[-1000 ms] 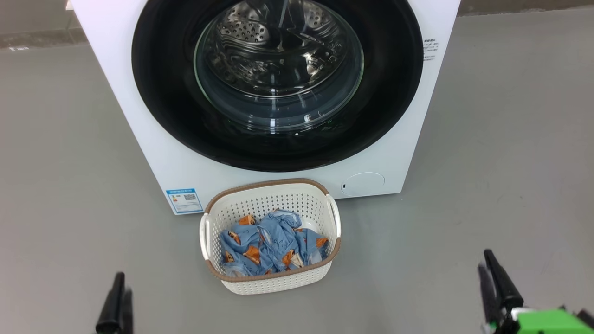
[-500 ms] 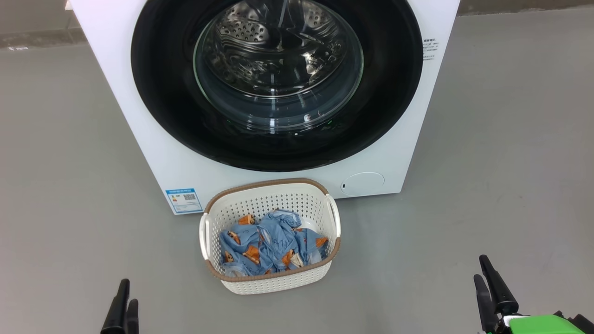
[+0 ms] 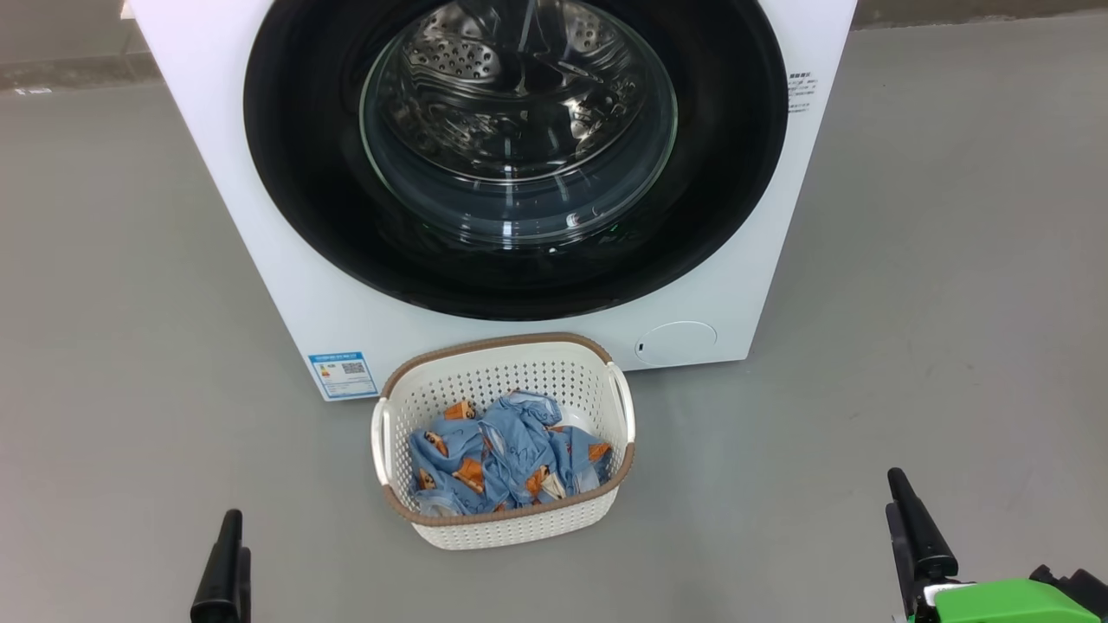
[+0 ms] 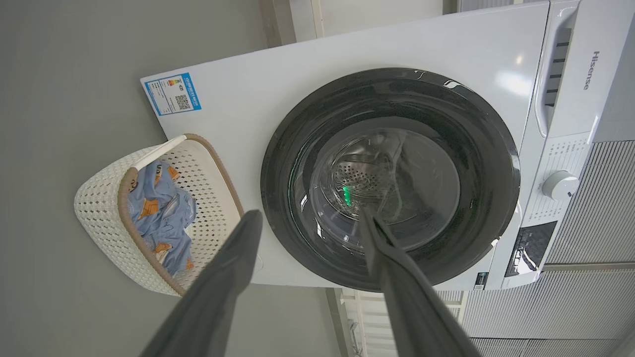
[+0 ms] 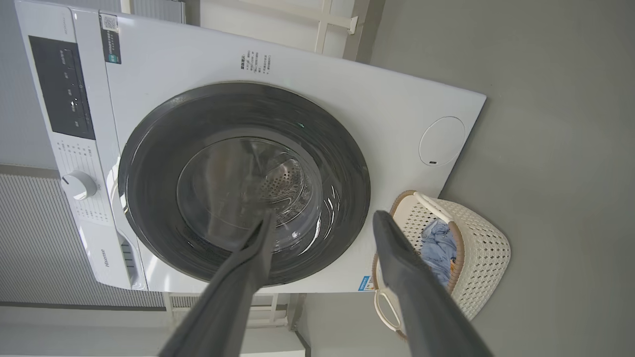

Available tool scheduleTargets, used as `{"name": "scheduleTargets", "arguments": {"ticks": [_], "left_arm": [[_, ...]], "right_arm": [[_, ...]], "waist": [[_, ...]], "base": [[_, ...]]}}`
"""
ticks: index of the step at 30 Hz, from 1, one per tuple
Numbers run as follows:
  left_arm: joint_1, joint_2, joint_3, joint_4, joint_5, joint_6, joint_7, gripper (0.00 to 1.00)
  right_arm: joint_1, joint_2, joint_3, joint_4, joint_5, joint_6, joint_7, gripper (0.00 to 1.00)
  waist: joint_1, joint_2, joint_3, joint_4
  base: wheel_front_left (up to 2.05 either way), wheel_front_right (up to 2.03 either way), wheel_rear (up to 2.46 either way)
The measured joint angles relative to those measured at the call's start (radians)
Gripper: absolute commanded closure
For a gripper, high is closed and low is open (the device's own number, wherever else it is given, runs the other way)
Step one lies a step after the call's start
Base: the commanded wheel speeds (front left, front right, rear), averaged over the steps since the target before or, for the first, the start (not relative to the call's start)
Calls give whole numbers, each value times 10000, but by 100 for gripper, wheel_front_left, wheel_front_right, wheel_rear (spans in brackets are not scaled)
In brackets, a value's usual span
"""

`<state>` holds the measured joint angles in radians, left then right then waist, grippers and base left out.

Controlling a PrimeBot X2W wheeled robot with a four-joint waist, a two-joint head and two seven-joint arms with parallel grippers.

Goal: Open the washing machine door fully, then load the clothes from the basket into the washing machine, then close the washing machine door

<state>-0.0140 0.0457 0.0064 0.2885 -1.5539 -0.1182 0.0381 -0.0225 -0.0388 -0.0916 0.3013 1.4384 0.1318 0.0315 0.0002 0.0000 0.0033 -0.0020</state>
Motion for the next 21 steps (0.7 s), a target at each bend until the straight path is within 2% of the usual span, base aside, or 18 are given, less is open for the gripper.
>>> {"name": "scheduleTargets", "arguments": {"ticks": [7,21], "left_arm": [[-127,219,-244,-27,414,0,-240,0],[-183,543,-690,-117,2134,0,-637,0]], "right_arm": [[-10,-31,123,-54,-790,0,-219,0],[-186,-88,253,-171,-2784,0,-616,0]], "waist": [[0,0,-12,10],[-1,0,-26,28]], "base": [[0,0,0],[0,0,0]]}}
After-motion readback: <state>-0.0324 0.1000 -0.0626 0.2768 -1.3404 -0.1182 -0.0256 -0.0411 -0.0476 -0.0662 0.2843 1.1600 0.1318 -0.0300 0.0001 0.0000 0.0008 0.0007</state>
